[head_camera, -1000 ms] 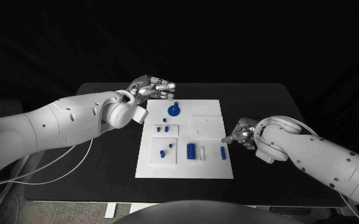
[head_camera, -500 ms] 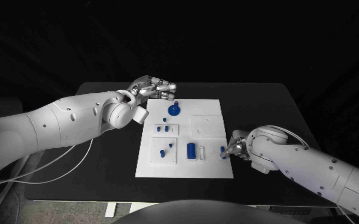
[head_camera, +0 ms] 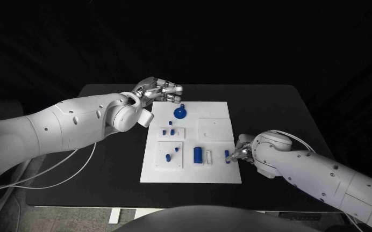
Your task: Assemble the parts on the task board
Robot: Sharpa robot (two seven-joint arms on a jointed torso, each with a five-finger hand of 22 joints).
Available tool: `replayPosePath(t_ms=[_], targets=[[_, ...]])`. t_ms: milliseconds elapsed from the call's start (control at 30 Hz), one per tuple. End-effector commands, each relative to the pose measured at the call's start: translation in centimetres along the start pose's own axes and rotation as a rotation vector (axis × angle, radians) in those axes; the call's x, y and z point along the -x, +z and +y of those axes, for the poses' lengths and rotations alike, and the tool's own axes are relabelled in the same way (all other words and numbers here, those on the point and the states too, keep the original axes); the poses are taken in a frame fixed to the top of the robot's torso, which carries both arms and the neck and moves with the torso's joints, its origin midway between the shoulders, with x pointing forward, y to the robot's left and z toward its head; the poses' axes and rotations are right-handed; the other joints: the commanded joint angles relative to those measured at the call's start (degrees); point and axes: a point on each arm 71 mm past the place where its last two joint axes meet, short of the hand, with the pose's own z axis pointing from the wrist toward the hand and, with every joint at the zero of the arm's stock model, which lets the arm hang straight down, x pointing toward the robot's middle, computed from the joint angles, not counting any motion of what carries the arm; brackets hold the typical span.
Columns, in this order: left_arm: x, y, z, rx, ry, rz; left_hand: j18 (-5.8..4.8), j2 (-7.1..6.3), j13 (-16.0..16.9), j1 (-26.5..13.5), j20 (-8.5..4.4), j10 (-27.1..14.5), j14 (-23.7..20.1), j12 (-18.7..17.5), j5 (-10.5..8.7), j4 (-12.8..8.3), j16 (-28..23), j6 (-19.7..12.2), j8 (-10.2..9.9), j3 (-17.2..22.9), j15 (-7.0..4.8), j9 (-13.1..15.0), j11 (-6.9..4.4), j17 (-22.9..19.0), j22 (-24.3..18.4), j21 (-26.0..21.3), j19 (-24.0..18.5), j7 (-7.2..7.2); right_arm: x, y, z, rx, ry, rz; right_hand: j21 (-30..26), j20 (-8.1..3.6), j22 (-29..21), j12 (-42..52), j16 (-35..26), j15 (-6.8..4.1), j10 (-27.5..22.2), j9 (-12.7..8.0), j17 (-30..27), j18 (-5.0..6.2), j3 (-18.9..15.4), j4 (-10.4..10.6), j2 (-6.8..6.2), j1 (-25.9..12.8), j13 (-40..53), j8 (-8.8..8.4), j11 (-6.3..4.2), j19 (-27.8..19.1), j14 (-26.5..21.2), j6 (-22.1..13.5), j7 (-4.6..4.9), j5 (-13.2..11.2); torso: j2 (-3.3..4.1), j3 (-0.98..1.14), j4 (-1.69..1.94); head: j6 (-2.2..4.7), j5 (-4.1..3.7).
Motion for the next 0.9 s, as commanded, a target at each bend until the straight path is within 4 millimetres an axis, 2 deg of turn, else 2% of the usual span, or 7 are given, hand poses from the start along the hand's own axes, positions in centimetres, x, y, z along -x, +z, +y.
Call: replayPosePath(t_ms=[33, 233, 267, 533, 700, 800, 900], targets=[[-0.2, 0.1, -0.1, -0.006, -0.003, 0.017, -0.4, 0.22, 0.06, -0.07, -0.13, 0.01, -0.11, -0.21, -0.07, -0.06, -0.25, -0.09, 0.02, -0.24, 0.03, 0.03, -0.23, 0.05, -0.02, -0.14, -0.12, -0.06, 0.1, 0.2, 0.1, -0.003, -0.031, -0.047, 0.23, -0.33, 5.71, 0.08, 0.15, -0.15, 0.27, 0.07, 0.1, -0.97, -0.28, 1.63, -0.77, -0.99, 0.05, -0.04, 0.04, 1.5, 0.27, -0.13, 0.35, -0.12, -0.02, -0.03, 0.01, 0.02, 0.14], [-0.2, 0.1, -0.1, -0.003, -0.005, 0.018, -0.44, 0.27, 0.05, -0.11, -0.08, -0.02, -0.22, -0.22, 0.05, 0.03, -0.26, -0.08, 0.03, -0.23, 0.07, 0.03, -0.22, 0.04, -0.05, -0.22, -0.25, -0.04, -0.1, 0.6, 0.9, 0.004, -0.036, -0.069, 0.06, -0.31, 5.67, -0.07, -0.04, -0.13, 0.13, 0.28, 0.15, -0.87, -2.71, 5.64, -1.18, -1.12, 0.24, -0.01, 0.12, 1.43, 0.26, -0.56, 0.48, -0.12, -0.01, 0.0, 0.03, -0.07, 0.2], [-0.2, 0.0, -0.1, -0.002, -0.005, 0.018, -0.44, 0.27, 0.05, -0.11, -0.08, -0.02, -0.22, -0.22, 0.05, 0.03, -0.26, -0.08, 0.03, -0.23, 0.07, 0.03, -0.22, 0.04, -0.05, -0.22, -0.25, -0.04, -0.3, 0.7, 1.2, 0.01, -0.04, -0.07, 0.03, -0.34, 5.66, 0.03, -0.1, -0.15, 0.12, 0.45, 0.24, -0.79, -2.68, 7.29, -1.63, -0.39, 0.5, 0.02, 0.12, 1.47, 0.3, -0.63, 0.51, -0.12, 0.02, 0.01, 0.05, -0.06, 0.23], [-0.2, 0.0, -0.1, 0.001, -0.007, 0.021, -0.45, 0.25, 0.05, -0.11, -0.07, -0.03, -0.23, -0.22, 0.03, 0.05, -0.25, -0.1, 0.02, -0.23, 0.07, 0.03, -0.22, 0.05, -0.07, -0.26, -0.3, -0.05, -1.9, 1.2, 2.4, 0.026, -0.081, -0.039, -0.2, -0.27, 5.6, -0.23, -0.34, -0.1, -0.01, 0.53, 0.21, -0.78, -2.6, 6.37, -2.27, 1.43, 0.52, 0.0, 0.17, 1.41, 0.26, -0.89, 0.6, -0.11, 0.04, -0.04, 0.1, -0.19, 0.25], [-0.2, 0.0, -0.1, 0.002, -0.008, 0.022, -0.45, 0.25, 0.05, -0.11, -0.07, -0.03, -0.23, -0.22, 0.03, 0.05, -0.25, -0.1, 0.02, -0.23, 0.07, 0.03, -0.22, 0.05, -0.07, -0.26, -0.3, -0.05, -2.6, 1.4, 2.3, 0.018, -0.121, -0.02, -0.3, -0.15, 5.6, -0.27, -0.41, -0.03, -0.09, 0.43, 0.16, -0.76, 1.04, 2.99, -2.32, 3.66, 0.53, -0.04, 0.17, 1.38, 0.3, -0.98, 0.54, 0.08, -0.03, -0.09, -0.07, -0.28, 0.25], [-0.3, 0.0, 0.0, 0.003, -0.008, 0.024, -0.45, 0.2, 0.06, 0.03, -0.07, -0.04, -0.25, -0.22, 0.04, 0.04, -0.25, -0.12, 0.02, -0.18, 0.07, 0.03, -0.21, 0.05, -0.08, -0.29, -0.3, -0.01, -3.0, 1.6, 2.1, 0.005, -0.153, -0.005, -0.54, 0.01, 5.56, -0.36, -0.55, 0.04, -0.33, 0.02, -0.04, -0.64, 1.8, -2.02, -0.88, 4.3, 0.44, -0.1, 0.31, 1.31, 0.28, -1.56, 0.68, 2.25, -0.05, -0.09, -0.08, -0.3, 0.25], [-0.3, 0.0, 0.0, 0.004, -0.008, 0.025, -0.45, 0.2, 0.06, 0.03, -0.07, -0.04, -0.25, -0.22, 0.04, 0.04, -0.25, -0.12, 0.02, -0.18, 0.07, 0.03, -0.21, 0.05, -0.08, -0.29, -0.3, -0.01, -3.2, 1.7, 1.9, -0.006, -0.178, 0.002, -1.05, 0.48, 5.48, -1.0, -0.88, 0.65, -0.83, -1.96, -0.33, -0.45, 3.34, -7.33, -0.25, 7.03, 0.02, 0.0, 1.24, 1.05, 0.18, -4.43, 2.22, 5.66, -0.07, -0.05, -0.02, -0.31, 0.21]])
